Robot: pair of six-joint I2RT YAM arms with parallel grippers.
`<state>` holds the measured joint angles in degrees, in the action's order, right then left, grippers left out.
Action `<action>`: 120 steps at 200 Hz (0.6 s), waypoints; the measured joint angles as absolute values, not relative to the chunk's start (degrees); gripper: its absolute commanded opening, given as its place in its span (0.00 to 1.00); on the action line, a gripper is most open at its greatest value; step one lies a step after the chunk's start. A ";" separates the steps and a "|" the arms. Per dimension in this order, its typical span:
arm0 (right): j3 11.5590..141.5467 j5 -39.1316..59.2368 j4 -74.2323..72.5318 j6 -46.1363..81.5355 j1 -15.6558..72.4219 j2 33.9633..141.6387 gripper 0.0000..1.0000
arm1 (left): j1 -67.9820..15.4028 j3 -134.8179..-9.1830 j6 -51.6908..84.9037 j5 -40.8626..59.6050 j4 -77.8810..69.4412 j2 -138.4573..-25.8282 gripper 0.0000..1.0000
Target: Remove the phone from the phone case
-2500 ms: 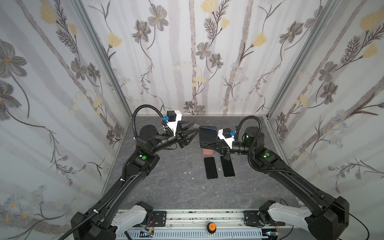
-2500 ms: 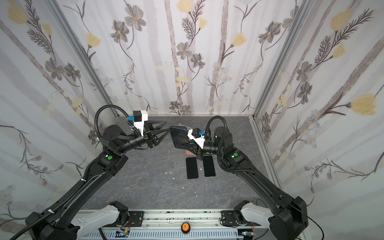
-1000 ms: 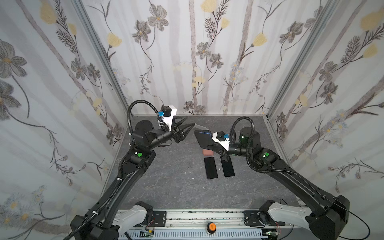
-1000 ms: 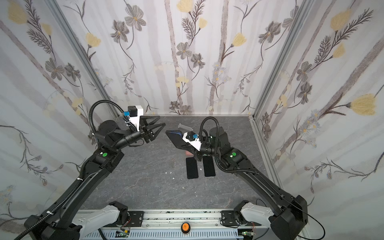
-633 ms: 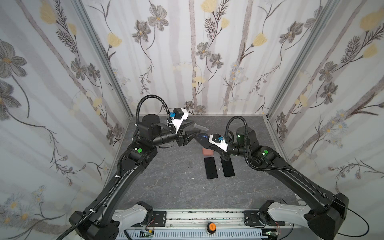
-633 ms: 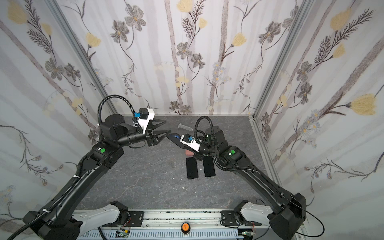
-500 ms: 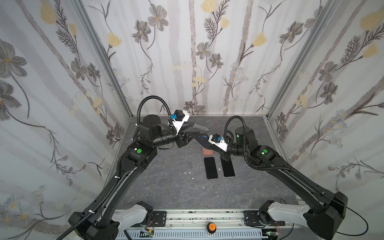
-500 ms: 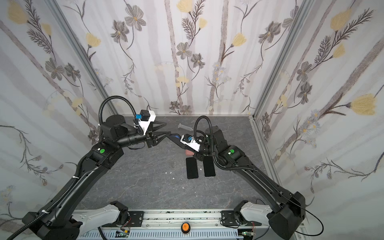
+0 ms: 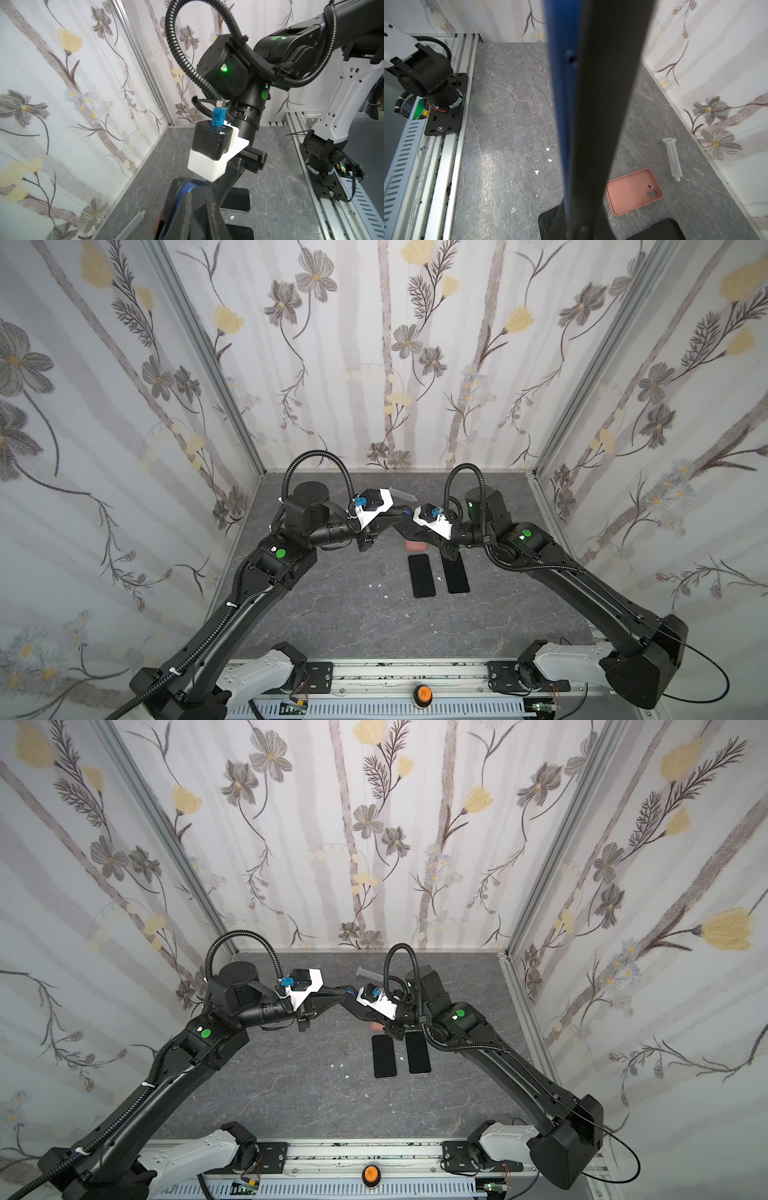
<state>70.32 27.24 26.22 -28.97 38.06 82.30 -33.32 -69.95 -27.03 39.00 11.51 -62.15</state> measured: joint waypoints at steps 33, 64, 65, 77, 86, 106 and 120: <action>70.70 28.16 26.48 -28.95 38.06 82.81 0.00 | -33.54 -70.94 -28.53 37.87 11.51 -63.05 0.16; 70.81 28.40 27.27 -28.93 38.06 82.91 0.00 | -33.61 -70.91 -29.15 37.52 11.51 -63.05 0.16; 70.81 28.40 27.29 -28.93 38.06 82.91 0.00 | -33.61 -70.91 -29.17 37.52 11.51 -63.05 0.16; 70.83 28.56 27.77 -28.93 37.98 82.94 0.00 | -33.61 -70.63 -29.41 37.52 11.49 -62.96 0.16; 70.83 28.62 28.03 -28.91 37.98 82.94 0.00 | -33.58 -70.37 -29.47 37.52 11.51 -62.94 0.16; 70.83 29.02 28.25 -28.56 37.95 82.94 0.00 | -33.58 -69.84 -29.52 37.78 11.44 -62.94 0.15; 70.83 29.26 28.49 -28.53 37.95 82.94 0.00 | -33.58 -69.60 -29.50 38.44 11.31 -62.94 0.15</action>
